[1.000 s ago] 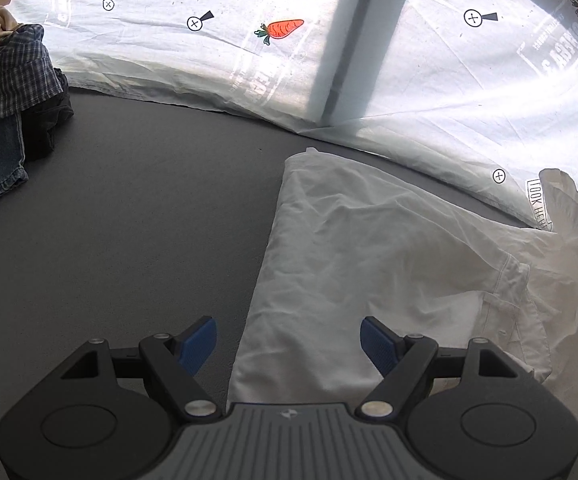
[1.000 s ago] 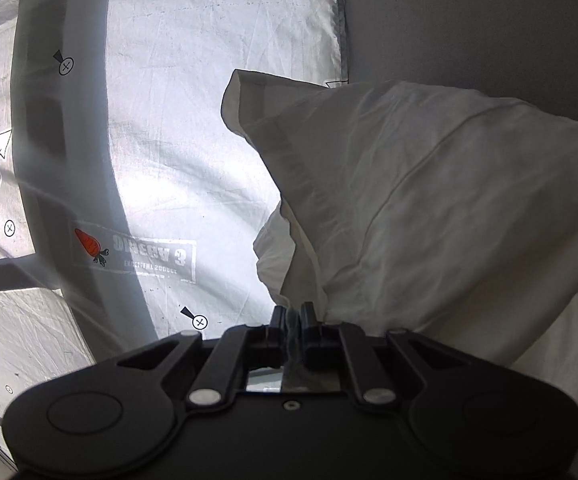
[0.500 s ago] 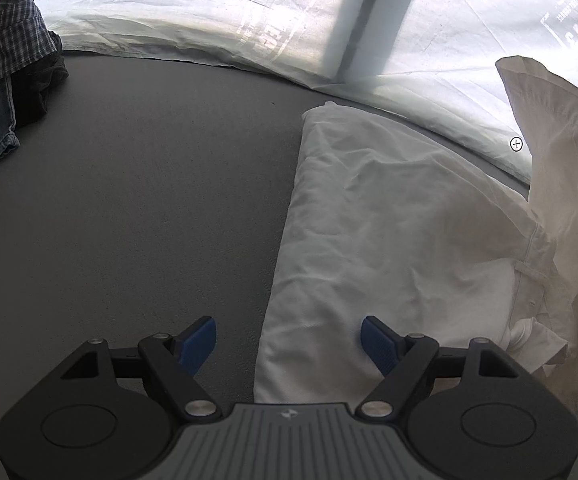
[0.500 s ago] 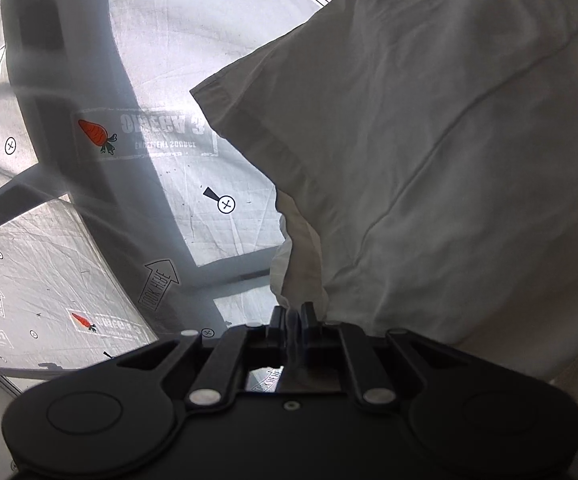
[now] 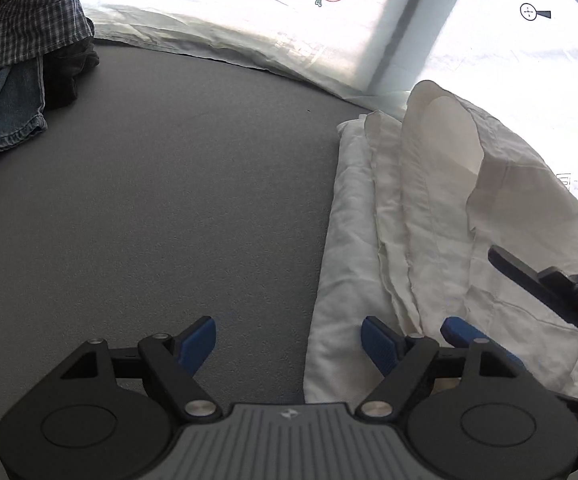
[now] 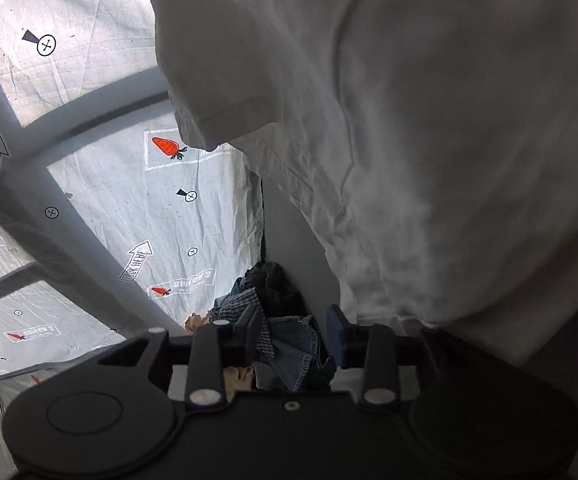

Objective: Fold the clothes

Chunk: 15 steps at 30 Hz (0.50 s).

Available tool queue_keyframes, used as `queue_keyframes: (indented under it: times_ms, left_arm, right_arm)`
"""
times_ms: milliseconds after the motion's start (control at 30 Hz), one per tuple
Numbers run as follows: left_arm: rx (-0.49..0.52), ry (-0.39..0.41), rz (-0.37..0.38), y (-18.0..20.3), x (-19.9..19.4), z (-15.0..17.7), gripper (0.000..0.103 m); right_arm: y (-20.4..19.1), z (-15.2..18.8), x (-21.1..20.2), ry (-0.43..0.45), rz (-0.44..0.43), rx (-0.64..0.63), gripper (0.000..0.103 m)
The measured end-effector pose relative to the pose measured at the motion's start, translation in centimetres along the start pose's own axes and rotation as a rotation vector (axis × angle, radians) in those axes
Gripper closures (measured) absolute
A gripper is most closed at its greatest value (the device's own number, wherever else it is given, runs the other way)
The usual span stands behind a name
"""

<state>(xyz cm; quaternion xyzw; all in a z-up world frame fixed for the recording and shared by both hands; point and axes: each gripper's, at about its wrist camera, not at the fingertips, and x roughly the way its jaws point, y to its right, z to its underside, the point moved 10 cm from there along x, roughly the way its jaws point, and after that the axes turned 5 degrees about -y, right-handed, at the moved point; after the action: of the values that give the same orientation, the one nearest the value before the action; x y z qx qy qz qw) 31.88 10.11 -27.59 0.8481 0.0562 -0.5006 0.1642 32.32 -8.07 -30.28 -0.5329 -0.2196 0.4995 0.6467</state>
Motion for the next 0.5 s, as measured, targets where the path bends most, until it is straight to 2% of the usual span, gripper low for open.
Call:
queue_keyframes:
  times_ms: [67,133,267,400,500]
  left_arm:
    - [-0.033,0.007,-0.002,-0.7,-0.4,0.2,0.022]
    - [-0.065,0.015,-0.005,-1.3,-0.8,0.4,0.022]
    - [-0.093,0.039,-0.009,-1.8,-1.9,0.1,0.022]
    - [-0.06,0.086,-0.002,-0.6,-3.3,-0.8,0.022]
    - [0.005,0.124,0.018,1.2,-4.5,-1.5,0.024]
  right_arm:
    - [-0.2,0.0,-1.0,0.005,0.005,-0.029,0.059]
    - [-1.3,-0.5,-2.4,0.017,-0.027,-0.057,0.054]
    - [-2.8,-2.1,-5.9,0.07,-0.076,-0.1,0.051]
    - [-3.3,-4.1,-10.4,0.174,-0.069,-0.142,0.044]
    - [-3.7,-5.8,-14.2,0.309,-0.013,-0.231,0.038]
